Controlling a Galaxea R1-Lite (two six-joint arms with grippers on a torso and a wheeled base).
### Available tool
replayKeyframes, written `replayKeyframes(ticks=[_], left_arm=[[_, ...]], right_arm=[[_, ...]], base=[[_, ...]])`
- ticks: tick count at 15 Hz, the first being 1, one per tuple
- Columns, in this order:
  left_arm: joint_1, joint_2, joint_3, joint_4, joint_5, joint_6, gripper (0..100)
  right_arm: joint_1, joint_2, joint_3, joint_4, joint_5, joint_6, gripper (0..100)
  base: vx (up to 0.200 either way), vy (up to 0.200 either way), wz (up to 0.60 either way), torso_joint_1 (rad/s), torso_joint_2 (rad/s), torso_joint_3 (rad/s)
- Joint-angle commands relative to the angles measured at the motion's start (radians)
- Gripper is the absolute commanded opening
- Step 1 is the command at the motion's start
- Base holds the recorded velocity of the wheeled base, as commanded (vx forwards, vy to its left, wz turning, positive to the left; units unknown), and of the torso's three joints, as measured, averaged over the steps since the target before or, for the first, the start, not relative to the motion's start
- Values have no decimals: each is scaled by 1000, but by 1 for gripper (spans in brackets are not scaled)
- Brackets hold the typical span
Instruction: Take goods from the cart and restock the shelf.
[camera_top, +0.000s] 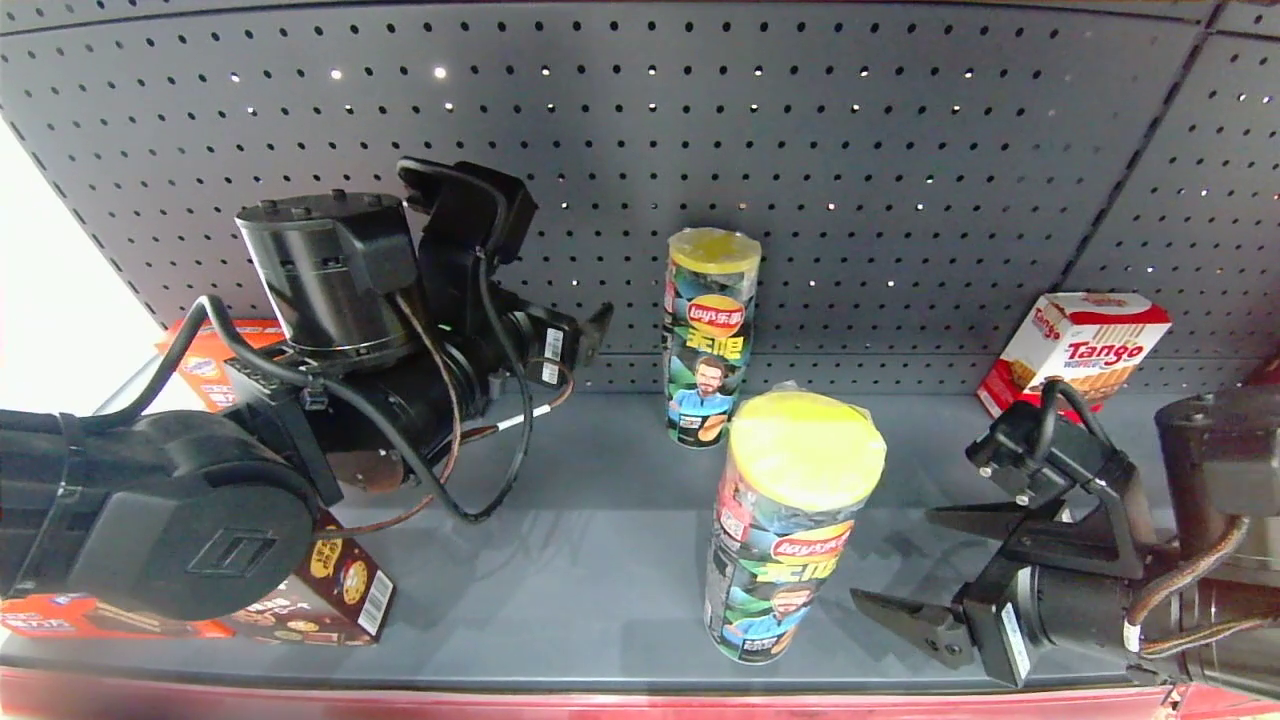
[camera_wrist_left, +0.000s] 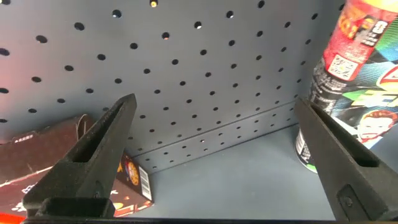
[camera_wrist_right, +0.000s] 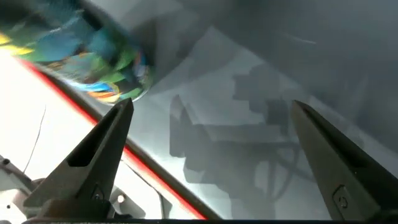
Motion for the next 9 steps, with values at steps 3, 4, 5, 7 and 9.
replayKeyframes(ticks=[3, 4, 5, 7, 9], left_arm=[[1, 1, -3, -4, 1, 1, 100], [1, 0, -3, -5, -1, -1, 100], [1, 0, -3, -5, -1, 1, 100], [1, 0, -3, -5, -1, -1, 100], [1, 1, -7, -11, -3, -1, 100]], right_arm=[[13, 55, -31, 0, -29, 0, 100], [11, 64, -39, 0, -30, 0, 100], [11, 72, -42, 0, -30, 0, 100], [6, 94, -51, 0, -35, 0, 100], [11, 107, -63, 0, -35, 0, 100]], base=[[0, 0, 0, 0, 0, 0], [0, 0, 0, 0, 0, 0], [0, 0, 0, 0, 0, 0], [0, 0, 0, 0, 0, 0], [0, 0, 0, 0, 0, 0]])
